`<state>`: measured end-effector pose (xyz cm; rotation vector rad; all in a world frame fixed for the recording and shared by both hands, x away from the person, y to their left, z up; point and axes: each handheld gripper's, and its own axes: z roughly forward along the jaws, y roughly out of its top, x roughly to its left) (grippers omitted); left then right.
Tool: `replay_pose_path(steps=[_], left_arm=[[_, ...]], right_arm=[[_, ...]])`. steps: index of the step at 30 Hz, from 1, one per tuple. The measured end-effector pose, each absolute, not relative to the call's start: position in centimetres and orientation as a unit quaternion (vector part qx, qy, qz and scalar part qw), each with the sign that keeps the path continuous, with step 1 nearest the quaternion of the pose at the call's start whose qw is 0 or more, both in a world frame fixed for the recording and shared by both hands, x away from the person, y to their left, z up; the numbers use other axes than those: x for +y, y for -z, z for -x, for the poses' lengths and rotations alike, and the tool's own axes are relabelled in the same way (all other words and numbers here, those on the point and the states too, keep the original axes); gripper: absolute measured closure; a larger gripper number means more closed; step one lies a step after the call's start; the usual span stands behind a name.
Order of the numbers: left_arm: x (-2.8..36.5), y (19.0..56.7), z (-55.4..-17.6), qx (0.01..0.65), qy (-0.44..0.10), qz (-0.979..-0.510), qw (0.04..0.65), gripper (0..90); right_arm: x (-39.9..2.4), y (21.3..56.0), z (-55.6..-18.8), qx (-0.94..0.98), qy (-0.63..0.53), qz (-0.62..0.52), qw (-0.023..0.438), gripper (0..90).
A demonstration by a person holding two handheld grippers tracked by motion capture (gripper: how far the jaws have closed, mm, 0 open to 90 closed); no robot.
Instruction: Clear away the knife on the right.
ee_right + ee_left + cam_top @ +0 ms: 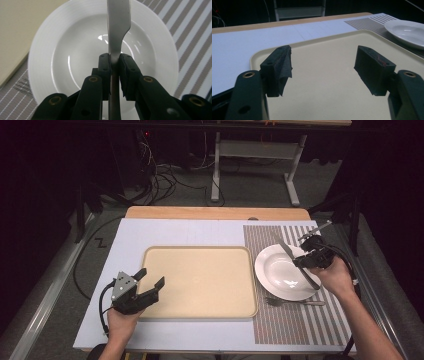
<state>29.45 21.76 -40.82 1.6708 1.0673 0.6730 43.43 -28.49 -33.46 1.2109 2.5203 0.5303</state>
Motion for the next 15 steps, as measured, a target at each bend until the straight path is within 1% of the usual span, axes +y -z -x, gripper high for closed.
replay_pose_path(steps=[6, 15], left_arm=[[22.1, 41.0, -29.7, 0.442, -0.268, -0.697, 0.497, 30.5], [21.9, 41.0, -29.6, 0.439, -0.271, -0.701, 0.493, 30.5]], right_arm=[[-27.5, 33.2, -42.5, 0.880, -0.192, -0.414, 0.135, 80.8], [-24.8, 32.4, -41.4, 0.891, -0.201, -0.392, 0.113, 80.8]])
